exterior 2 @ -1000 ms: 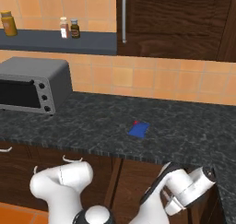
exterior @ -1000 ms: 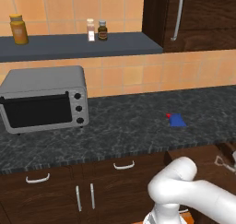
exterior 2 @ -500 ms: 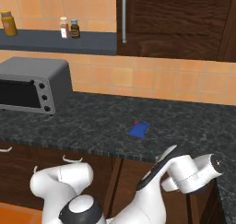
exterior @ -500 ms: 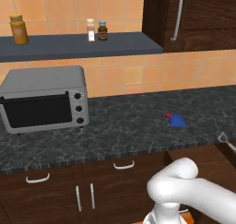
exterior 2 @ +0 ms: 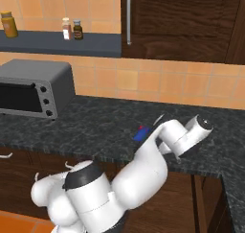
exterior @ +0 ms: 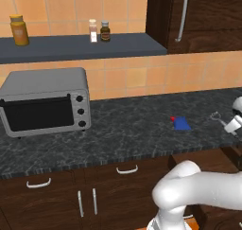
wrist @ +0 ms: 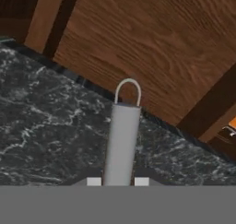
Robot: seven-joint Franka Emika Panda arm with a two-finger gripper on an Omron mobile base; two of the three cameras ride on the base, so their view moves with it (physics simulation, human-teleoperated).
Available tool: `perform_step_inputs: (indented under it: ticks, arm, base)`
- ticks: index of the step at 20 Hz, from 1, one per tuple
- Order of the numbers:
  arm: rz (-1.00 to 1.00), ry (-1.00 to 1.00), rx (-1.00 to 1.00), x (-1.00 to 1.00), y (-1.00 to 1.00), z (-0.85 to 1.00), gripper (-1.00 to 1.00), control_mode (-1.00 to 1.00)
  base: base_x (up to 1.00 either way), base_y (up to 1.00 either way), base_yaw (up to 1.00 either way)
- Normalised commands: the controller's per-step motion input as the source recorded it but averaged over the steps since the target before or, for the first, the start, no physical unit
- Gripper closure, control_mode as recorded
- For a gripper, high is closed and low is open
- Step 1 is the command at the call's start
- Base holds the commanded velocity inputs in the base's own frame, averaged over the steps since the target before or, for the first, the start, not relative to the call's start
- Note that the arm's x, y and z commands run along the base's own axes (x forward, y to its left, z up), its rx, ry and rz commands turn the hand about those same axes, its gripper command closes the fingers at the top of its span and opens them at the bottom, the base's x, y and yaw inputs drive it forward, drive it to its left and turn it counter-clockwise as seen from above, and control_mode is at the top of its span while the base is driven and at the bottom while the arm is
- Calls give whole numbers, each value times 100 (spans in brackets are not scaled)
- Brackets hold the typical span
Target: Pick the peeler from the drawer and place it on the counter.
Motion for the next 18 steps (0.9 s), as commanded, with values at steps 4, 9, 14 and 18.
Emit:
perform_step_inputs:
  ticks: [4, 9, 14, 18]
  arm:
    - [-23, 26, -12, 100, 37, -9, 100, -100]
    - [-21, 22, -16, 100, 50, -14, -100, -100]
    - [-21, 2, -1, 25, 61, 82, -100, -100]
    - [-9, -10, 0, -67, 89, 100, -100, -100]
  base:
    - [0, 0, 0]
    - [0, 0, 0]
    - [0, 0, 0]
    - [0, 0, 0]
